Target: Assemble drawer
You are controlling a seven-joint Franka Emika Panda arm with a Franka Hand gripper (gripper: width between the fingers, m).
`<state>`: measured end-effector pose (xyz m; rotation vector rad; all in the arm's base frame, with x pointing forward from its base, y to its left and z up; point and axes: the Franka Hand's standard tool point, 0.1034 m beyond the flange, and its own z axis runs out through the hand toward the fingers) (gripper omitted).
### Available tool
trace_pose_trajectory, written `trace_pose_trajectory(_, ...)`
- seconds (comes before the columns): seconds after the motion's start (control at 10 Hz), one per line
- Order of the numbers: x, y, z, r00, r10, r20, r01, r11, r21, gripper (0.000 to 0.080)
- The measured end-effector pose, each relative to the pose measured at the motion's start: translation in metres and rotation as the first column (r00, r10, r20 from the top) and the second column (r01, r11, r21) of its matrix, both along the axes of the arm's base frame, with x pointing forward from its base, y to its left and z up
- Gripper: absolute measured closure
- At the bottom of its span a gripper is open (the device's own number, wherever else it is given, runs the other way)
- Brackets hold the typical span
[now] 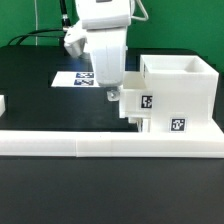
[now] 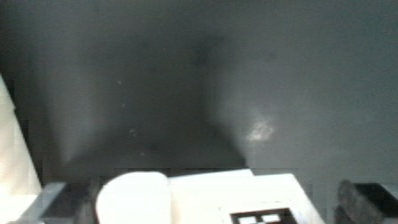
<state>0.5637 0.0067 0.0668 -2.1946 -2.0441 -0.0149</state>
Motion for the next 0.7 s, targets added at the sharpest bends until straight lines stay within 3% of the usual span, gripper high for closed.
trace_pose_trajectory(0.4,0.002,0.027,-0.001,1.000,-0.024,-0.011,0.024,1.000,-0.015,0.0151)
trace_pose_trajectory(0.6,0.003,0.026,0.002,1.000,-0.017,-0.014,0.017,1.000,-0.025,0.0151)
trace_pose_trajectory(0.7,0.002,0.015,0.003,1.000,-0.013,-0.022,0.012,1.000,-0.027,0.0151)
